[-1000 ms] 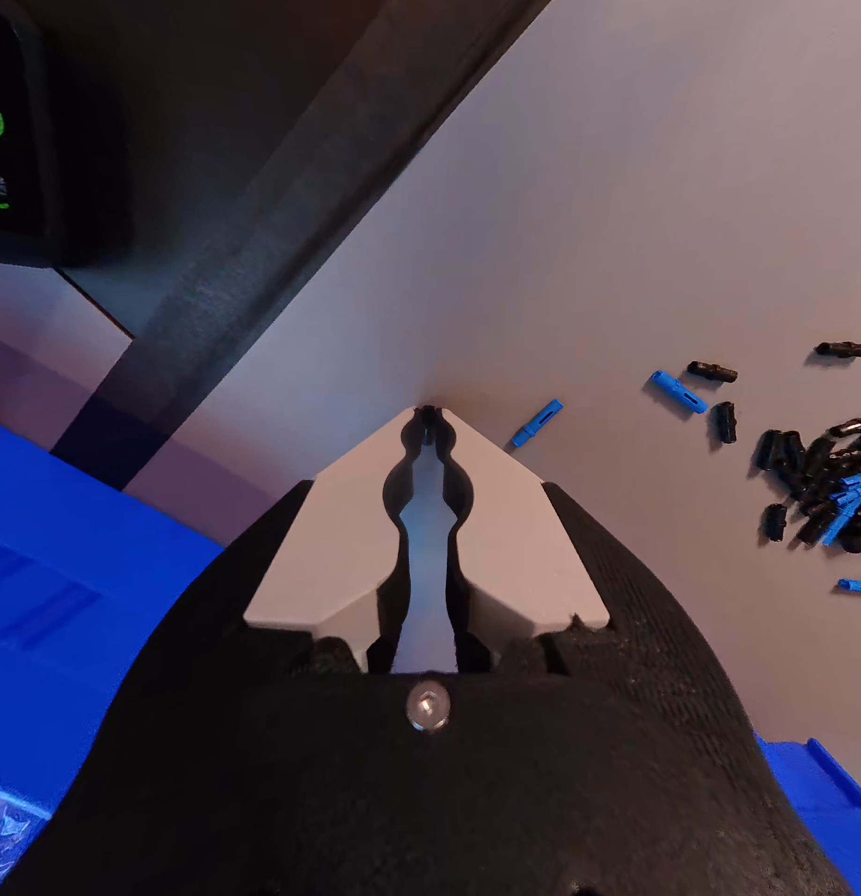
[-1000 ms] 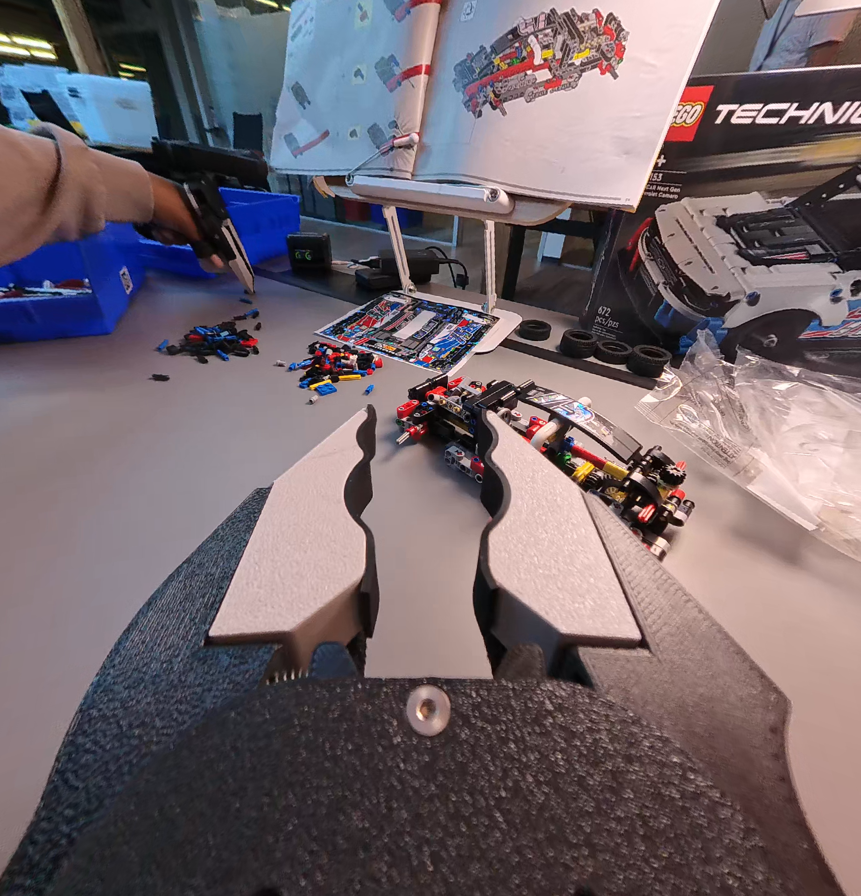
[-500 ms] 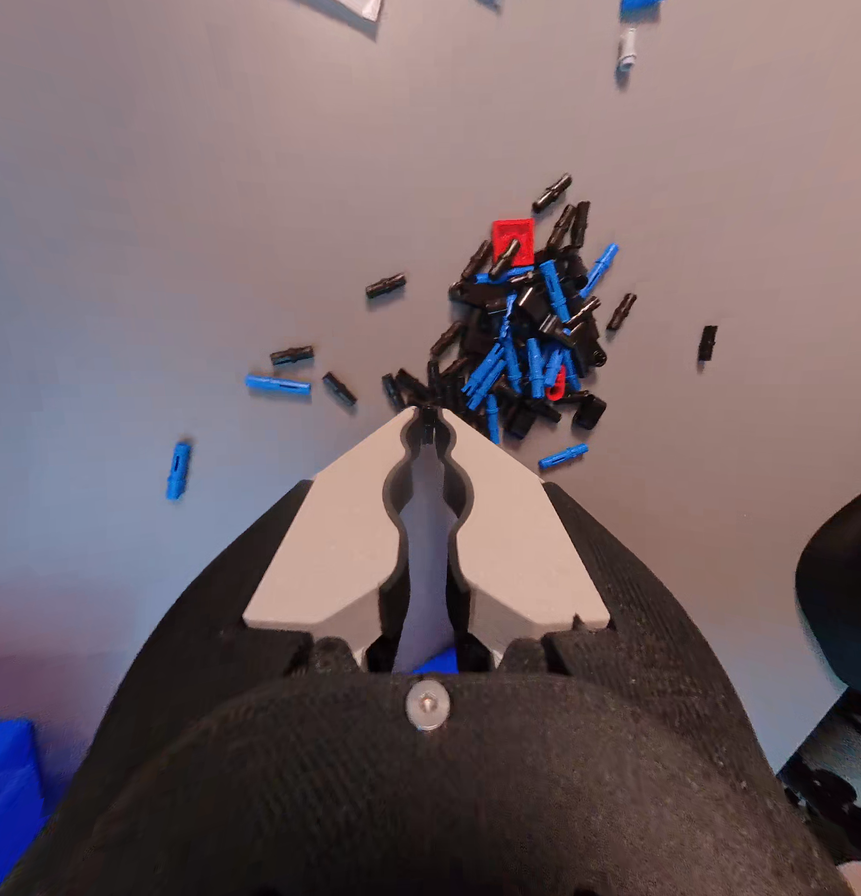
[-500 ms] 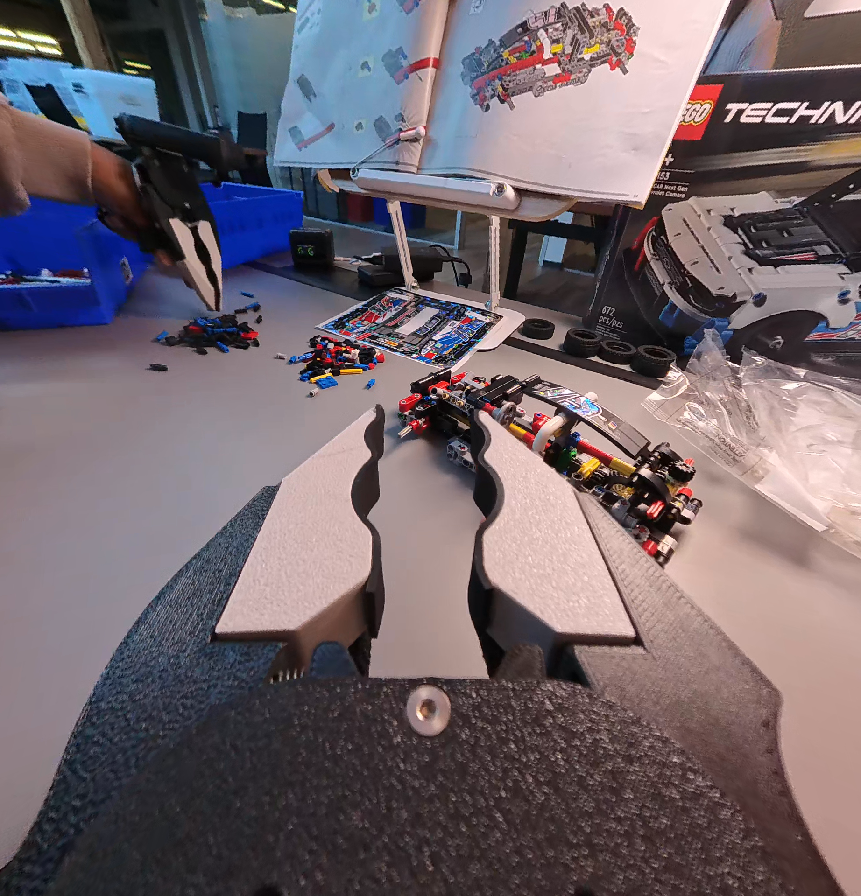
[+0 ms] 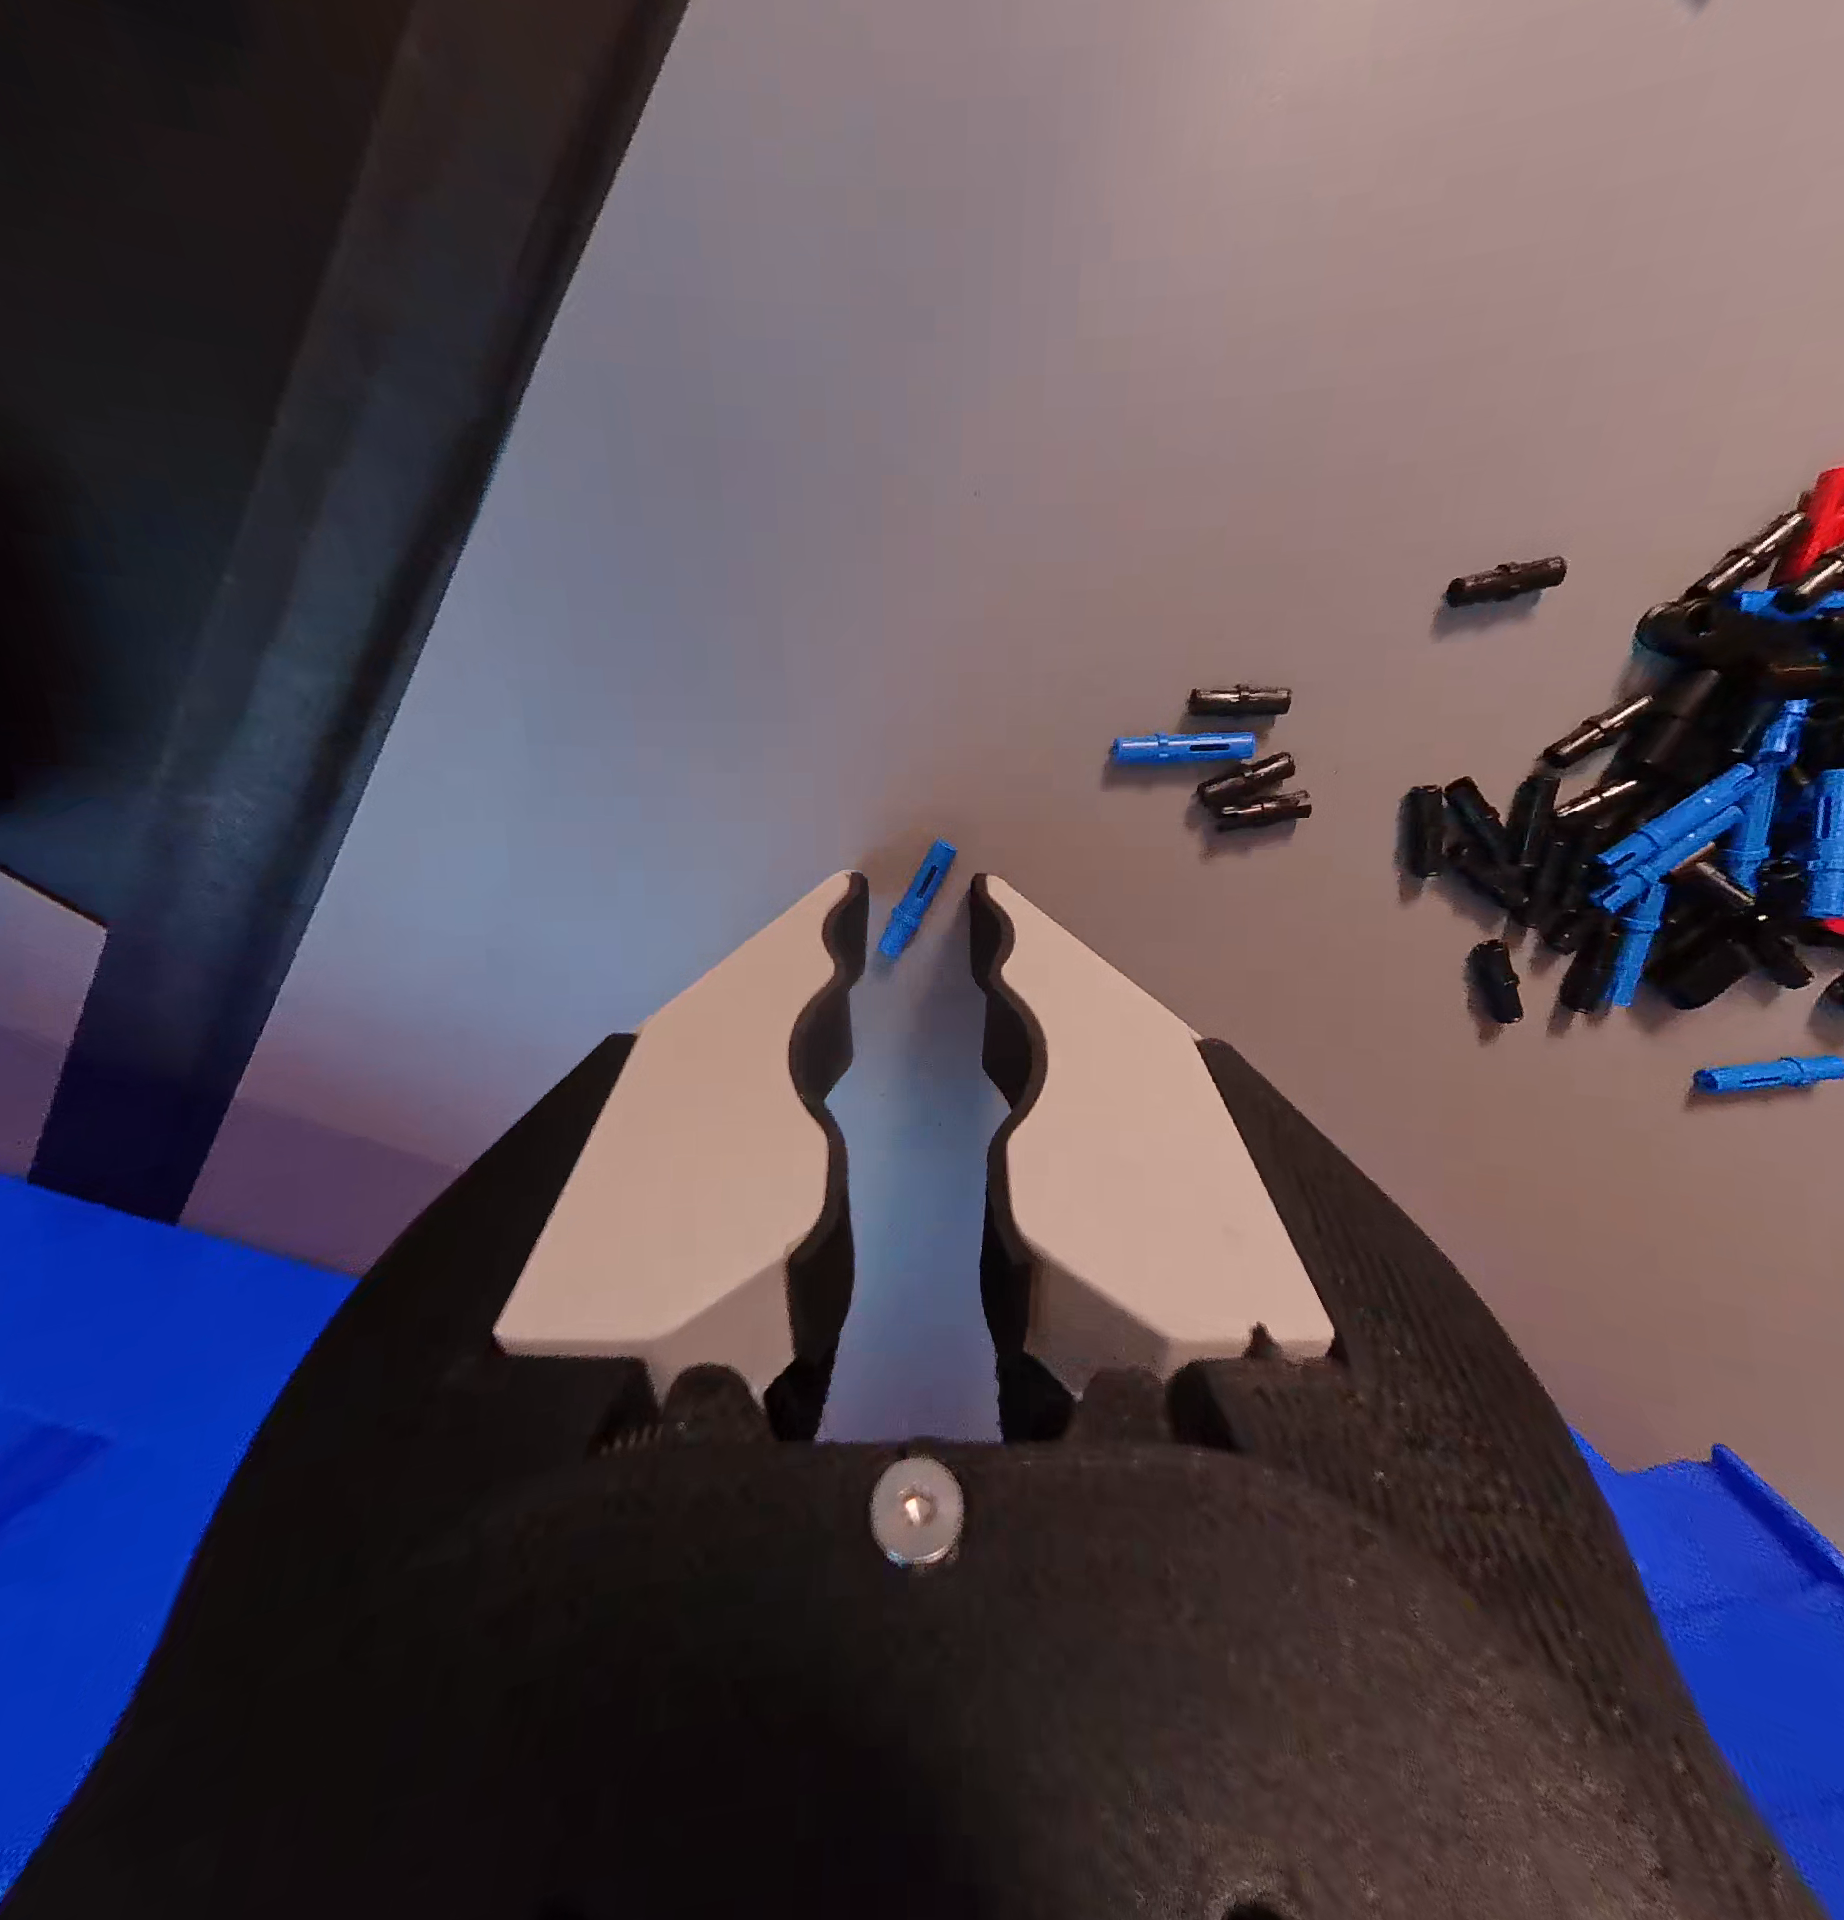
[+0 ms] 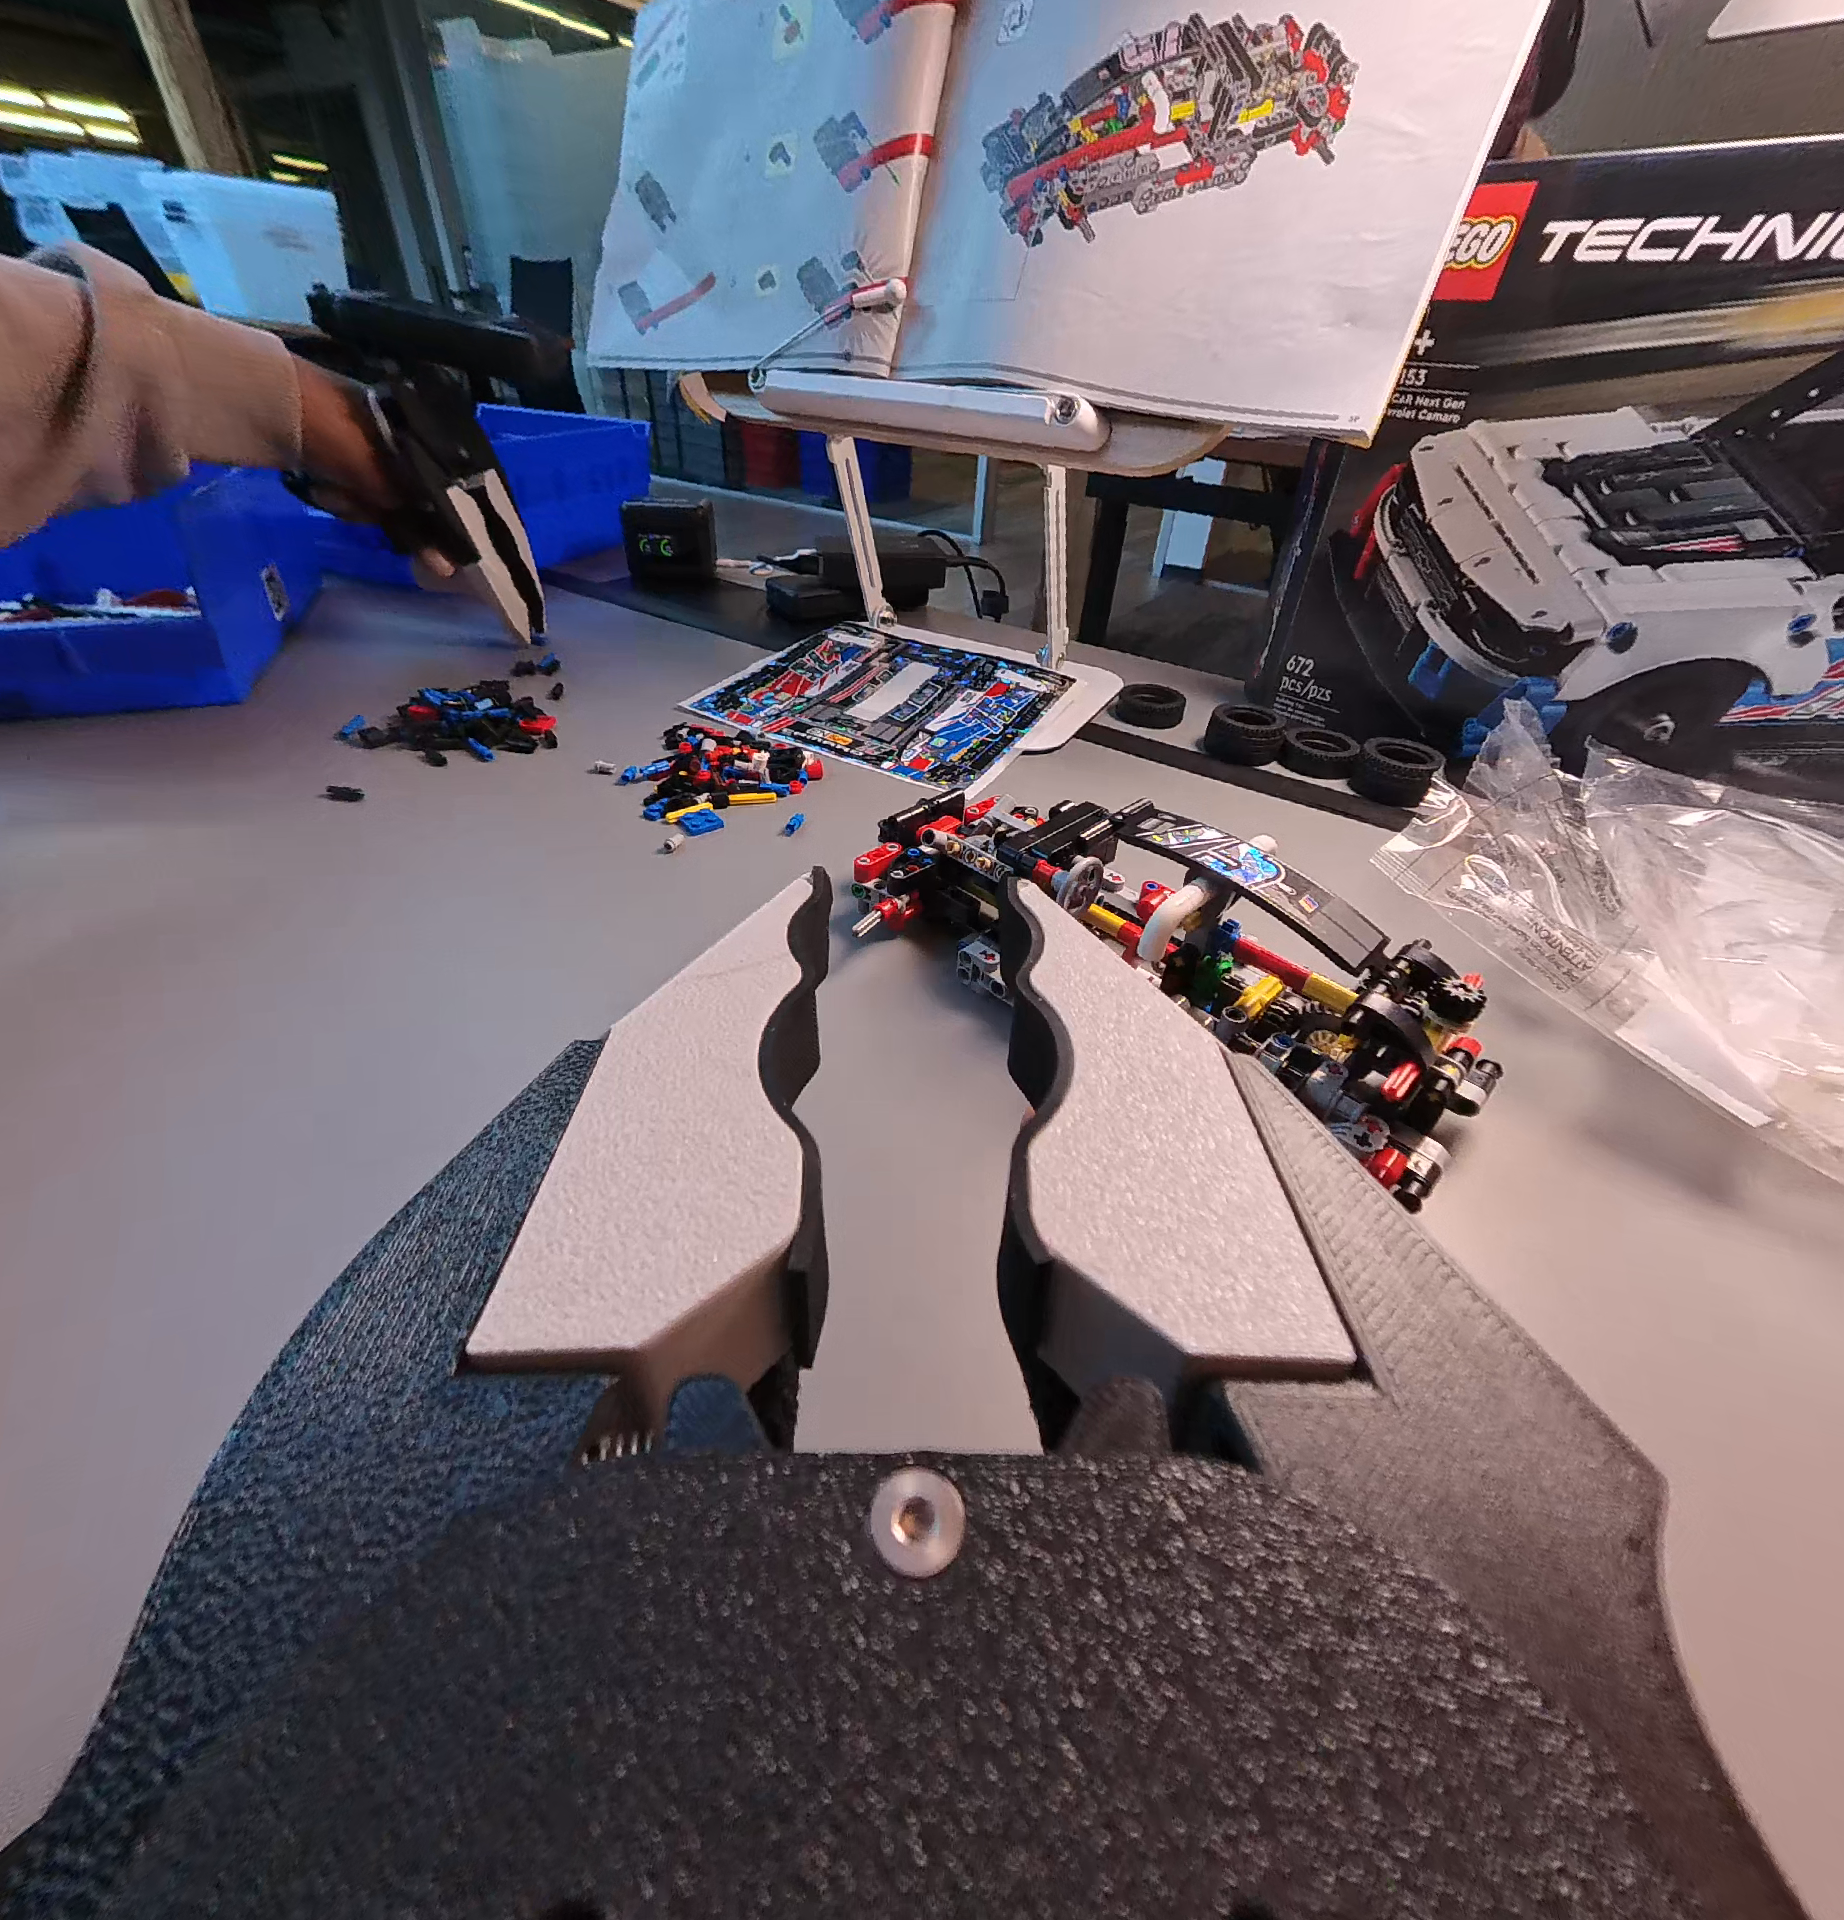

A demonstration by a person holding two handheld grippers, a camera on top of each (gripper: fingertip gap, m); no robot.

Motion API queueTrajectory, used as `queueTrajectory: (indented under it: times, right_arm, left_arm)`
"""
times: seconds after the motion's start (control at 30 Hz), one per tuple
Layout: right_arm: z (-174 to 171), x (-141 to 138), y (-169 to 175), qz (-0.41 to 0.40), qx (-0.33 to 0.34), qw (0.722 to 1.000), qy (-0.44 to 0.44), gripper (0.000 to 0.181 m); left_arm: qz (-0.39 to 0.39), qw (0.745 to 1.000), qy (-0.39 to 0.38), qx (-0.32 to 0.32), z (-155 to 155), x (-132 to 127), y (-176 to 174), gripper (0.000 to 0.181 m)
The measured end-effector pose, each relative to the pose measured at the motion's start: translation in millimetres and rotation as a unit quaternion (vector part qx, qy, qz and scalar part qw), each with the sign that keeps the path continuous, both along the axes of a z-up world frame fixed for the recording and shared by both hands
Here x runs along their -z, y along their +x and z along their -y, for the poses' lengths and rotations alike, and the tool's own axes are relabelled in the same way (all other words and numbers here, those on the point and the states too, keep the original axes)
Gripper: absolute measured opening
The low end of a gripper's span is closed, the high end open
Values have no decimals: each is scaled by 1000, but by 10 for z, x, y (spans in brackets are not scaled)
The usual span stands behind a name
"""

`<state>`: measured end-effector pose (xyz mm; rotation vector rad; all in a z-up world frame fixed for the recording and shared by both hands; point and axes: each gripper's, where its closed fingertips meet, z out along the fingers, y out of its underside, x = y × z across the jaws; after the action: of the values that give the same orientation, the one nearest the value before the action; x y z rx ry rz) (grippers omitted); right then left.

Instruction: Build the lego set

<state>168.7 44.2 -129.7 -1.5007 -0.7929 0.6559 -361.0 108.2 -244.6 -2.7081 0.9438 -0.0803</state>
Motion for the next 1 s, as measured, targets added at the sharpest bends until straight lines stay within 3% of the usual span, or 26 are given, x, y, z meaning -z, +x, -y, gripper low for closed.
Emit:
queueTrajectory:
  times: [0.1,0.37,0.47,0.57,0.7,1.0]
  right_arm:
    - [-10,5,4,-1,0,1000,-3,30]
    - [13,0,-15,-2,-5,1000,0,28]
    - [19,12,-27,0,-8,1000,0,28]
    - [22,22,-26,0,-9,1000,-2,28]
    - [32,20,-16,0,-7,1000,-1,28]
    - [29,17,-15,-4,-9,1000,-3,27]
  left_arm:
    - [30,999,-22,-5,49,11,67,3]
    - [87,990,-87,70,471,-4,643,3]
    - [121,987,-72,81,455,-127,780,14]
    - [113,993,-10,43,165,-214,646,20]
    - [79,997,12,7,-22,-95,441,18]
    - [122,990,-61,26,269,-2,638,0]
